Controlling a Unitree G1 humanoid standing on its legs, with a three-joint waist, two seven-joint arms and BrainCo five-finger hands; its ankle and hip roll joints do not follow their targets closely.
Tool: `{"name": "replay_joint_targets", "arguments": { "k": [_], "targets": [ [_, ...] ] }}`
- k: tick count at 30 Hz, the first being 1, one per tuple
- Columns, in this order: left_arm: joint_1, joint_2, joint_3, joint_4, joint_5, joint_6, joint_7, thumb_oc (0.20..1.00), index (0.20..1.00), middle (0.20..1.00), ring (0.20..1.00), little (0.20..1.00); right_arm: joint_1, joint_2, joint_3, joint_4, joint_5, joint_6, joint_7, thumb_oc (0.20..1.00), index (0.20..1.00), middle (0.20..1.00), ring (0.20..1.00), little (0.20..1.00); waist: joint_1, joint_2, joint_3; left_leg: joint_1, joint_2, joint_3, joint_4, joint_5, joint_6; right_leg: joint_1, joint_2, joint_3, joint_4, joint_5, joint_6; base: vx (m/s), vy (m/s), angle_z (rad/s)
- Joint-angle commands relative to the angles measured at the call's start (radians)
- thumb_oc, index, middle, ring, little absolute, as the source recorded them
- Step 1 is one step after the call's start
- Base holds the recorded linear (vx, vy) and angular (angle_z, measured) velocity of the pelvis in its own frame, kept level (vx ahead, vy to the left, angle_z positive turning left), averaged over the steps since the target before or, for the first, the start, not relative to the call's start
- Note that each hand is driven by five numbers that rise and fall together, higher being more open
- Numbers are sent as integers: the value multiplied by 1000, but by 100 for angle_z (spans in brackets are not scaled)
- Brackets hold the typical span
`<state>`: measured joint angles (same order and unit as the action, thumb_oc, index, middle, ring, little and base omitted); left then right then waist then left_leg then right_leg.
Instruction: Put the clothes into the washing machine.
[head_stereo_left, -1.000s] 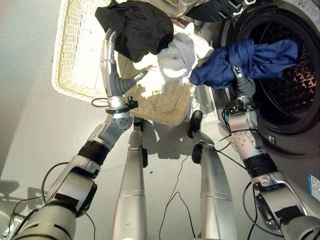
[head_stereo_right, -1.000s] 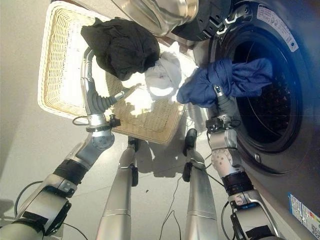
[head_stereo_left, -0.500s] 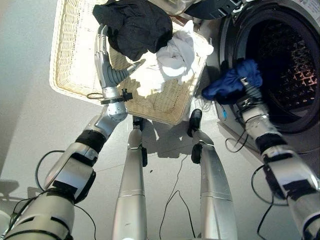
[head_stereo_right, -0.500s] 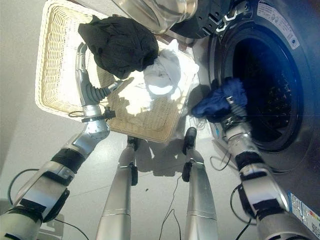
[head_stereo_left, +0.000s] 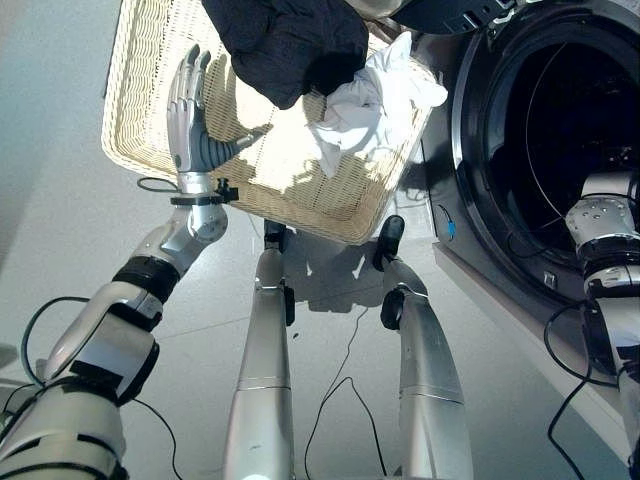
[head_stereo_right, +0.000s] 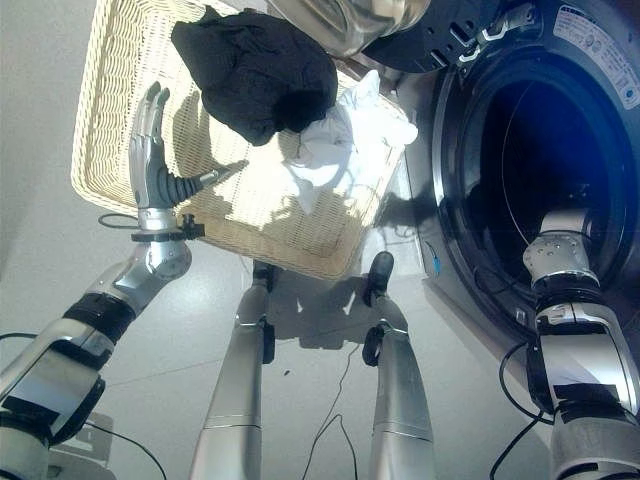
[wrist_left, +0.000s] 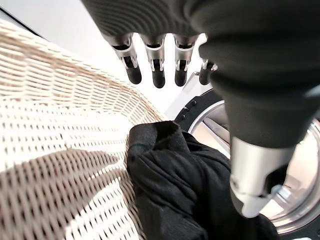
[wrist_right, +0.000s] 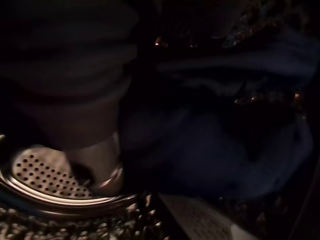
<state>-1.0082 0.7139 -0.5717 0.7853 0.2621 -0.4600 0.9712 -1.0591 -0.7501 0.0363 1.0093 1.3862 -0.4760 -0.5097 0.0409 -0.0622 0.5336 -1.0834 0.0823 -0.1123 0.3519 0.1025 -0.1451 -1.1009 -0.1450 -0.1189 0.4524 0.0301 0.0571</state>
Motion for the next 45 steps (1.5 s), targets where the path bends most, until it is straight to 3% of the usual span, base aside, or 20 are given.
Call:
{"name": "replay_joint_targets", "arguments": {
  "k": [1, 4, 5, 7, 10, 19, 26, 42, 43, 44, 45],
  "targets": [
    [-82, 6, 14, 55, 8, -10, -2, 1000, 1000, 1000, 1000, 1000, -4, -149, 19, 53, -20, 15, 57, 1000, 1000, 1000, 1000, 1000, -21, 1, -14, 35, -60, 1, 33, -63, 63, 28, 18, -46, -34, 98, 87, 0, 0, 0],
    [-146, 0, -23, 100, 38, 12, -7, 1000, 1000, 1000, 1000, 1000, -27, -130, 57, 111, -53, 98, 52, 1000, 1000, 1000, 1000, 1000, -24, 10, -14, 31, -64, 4, 33, -63, 62, 21, 14, -43, -38, 100, 86, 0, 0, 0],
    [-148, -1, -23, 102, 38, 12, -6, 1000, 1000, 1000, 1000, 1000, -29, -131, 57, 113, -53, 99, 52, 1000, 1000, 1000, 1000, 1000, -24, 10, -14, 29, -64, 4, 33, -62, 62, 20, 14, -43, -38, 100, 86, 0, 0, 0],
    [-208, -4, -75, 128, 84, 60, 4, 1000, 1000, 1000, 1000, 1000, -61, -115, 114, 156, -111, 184, 36, 1000, 1000, 1000, 1000, 1000, -27, 18, -14, 25, -67, 7, 32, -61, 62, 14, 13, -38, -46, 104, 86, 0, 45, 2],
    [-272, -11, -127, 166, 104, 103, 7, 1000, 1000, 1000, 1000, 1000, -90, -101, 166, 189, -163, 251, 33, 1000, 1000, 1000, 1000, 1000, -33, 25, -14, 20, -66, 15, 28, -58, 60, 8, 13, -33, -51, 104, 86, -5, 50, 4],
    [-401, -45, -231, 263, 118, 159, -55, 1000, 1000, 1000, 1000, 1000, -121, -22, 245, 221, -261, 354, 67, 1000, 1000, 1000, 1000, 1000, -57, 27, -14, 8, -55, 32, 8, -52, 52, -11, 30, -13, -60, 101, 83, -8, 37, -1],
    [-452, -81, -310, 317, 146, 203, -99, 1000, 1000, 1000, 1000, 1000, -110, 34, 267, 232, -272, 370, 123, 1000, 1000, 1000, 1000, 1000, -79, 31, -14, 11, -47, 48, -15, -47, 47, -16, 47, 8, -80, 104, 83, -19, 60, -4],
    [-485, -90, -340, 427, 115, 313, -202, 1000, 1000, 1000, 1000, 1000, -50, 106, 266, 206, -266, 330, 240, 1000, 1000, 1000, 1000, 1000, -118, 31, -14, 1, -33, 81, -48, -32, 31, -28, 73, 40, -120, 104, 76, -10, 42, -5],
    [-483, -89, -340, 428, 116, 314, -204, 915, 915, 915, 915, 915, -49, 107, 266, 203, -266, 329, 240, 1000, 1000, 1000, 1000, 1000, -118, 31, -14, 1, -33, 82, -47, -33, 31, -27, 73, 41, -120, 103, 76, 0, 0, 0],
    [-483, -89, -340, 430, 114, 318, -210, 595, 595, 595, 595, 595, -48, 108, 266, 200, -264, 326, 242, 1000, 1000, 1000, 1000, 1000, -118, 31, -14, 1, -32, 82, -48, -32, 30, -27, 74, 41, -121, 103, 76, 0, 0, 0],
    [-483, -89, -342, 435, 108, 325, -220, 200, 200, 200, 200, 200, -45, 114, 267, 194, -263, 317, 245, 1000, 1000, 1000, 1000, 1000, -120, 29, -14, 0, -31, 83, -50, -31, 29, -27, 75, 43, -124, 103, 76, 0, 0, 0]
  ]
}}
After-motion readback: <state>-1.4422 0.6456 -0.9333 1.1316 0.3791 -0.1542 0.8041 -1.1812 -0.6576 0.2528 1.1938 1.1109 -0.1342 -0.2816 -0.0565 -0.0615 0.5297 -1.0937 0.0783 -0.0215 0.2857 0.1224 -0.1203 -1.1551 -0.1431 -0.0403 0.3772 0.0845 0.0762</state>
